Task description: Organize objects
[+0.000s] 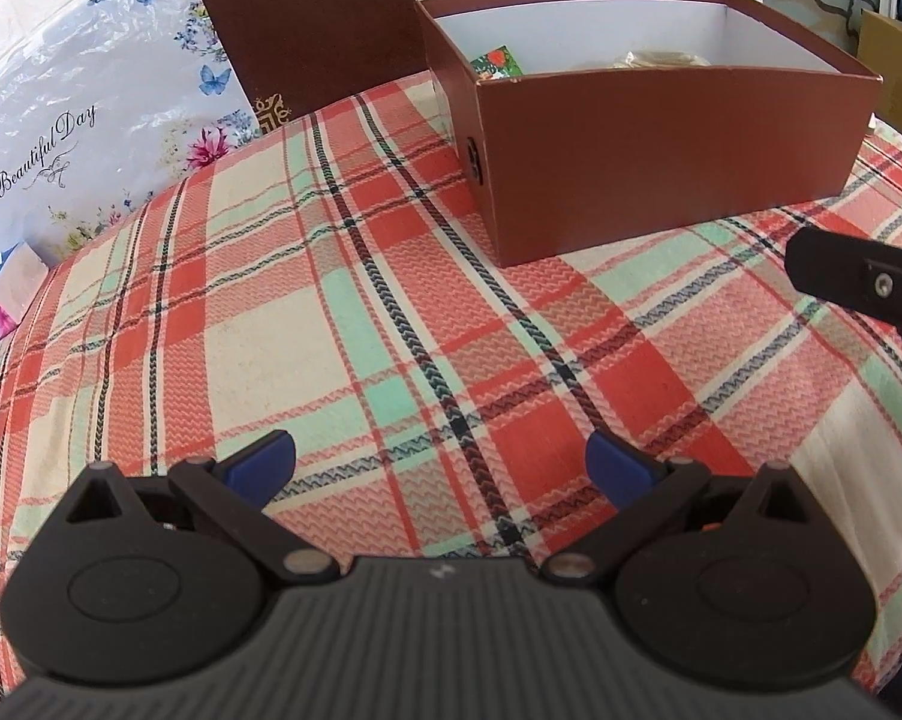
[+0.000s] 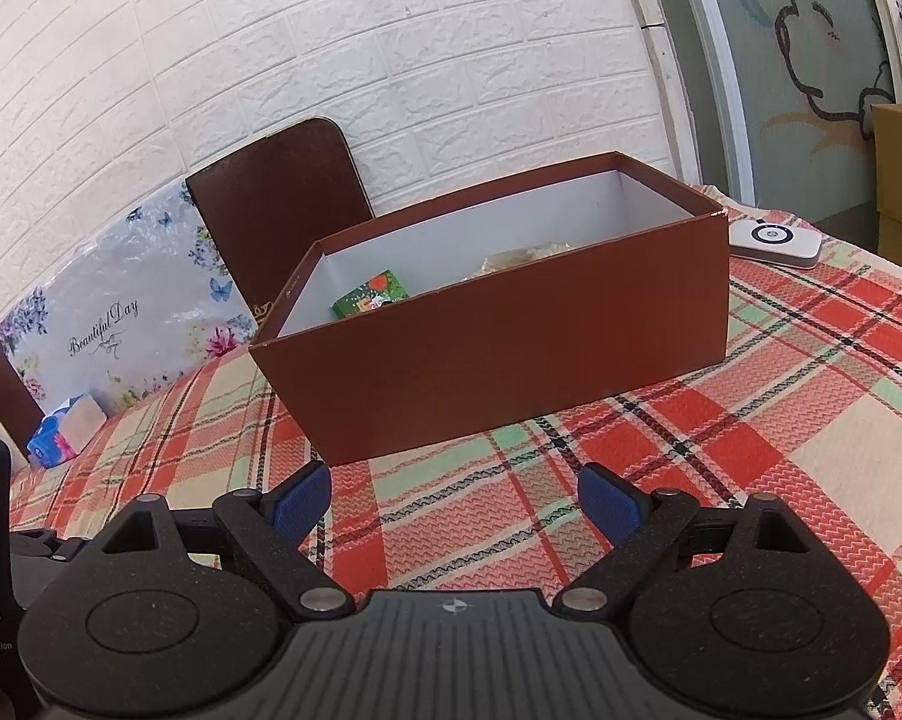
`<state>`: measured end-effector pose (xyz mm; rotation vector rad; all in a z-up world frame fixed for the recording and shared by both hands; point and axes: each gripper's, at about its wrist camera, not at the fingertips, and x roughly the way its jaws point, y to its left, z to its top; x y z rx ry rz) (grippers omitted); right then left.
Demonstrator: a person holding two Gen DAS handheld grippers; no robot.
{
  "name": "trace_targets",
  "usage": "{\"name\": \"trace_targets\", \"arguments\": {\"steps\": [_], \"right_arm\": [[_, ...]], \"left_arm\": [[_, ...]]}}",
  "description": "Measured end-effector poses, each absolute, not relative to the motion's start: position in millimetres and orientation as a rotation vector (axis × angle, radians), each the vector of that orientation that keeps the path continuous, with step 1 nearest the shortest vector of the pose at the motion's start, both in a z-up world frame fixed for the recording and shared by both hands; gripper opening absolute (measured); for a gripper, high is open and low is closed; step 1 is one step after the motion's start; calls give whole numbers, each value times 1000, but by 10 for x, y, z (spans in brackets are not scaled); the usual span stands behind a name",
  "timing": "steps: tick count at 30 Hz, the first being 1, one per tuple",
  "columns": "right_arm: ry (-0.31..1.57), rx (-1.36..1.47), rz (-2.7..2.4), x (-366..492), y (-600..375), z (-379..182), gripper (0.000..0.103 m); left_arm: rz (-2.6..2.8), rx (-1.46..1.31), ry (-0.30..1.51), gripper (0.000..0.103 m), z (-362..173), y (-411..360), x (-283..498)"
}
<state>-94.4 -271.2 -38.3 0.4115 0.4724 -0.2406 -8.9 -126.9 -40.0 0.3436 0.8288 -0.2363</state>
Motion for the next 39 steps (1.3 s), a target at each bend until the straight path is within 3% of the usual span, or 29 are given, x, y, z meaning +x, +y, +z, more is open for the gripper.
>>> {"name": "trace_targets", "arguments": {"steps": [39], "right_arm": [[490, 411, -241, -903, -2710, -435, 91]], "left_arm": [[-263, 329, 846, 103, -439, -1250, -35]]}}
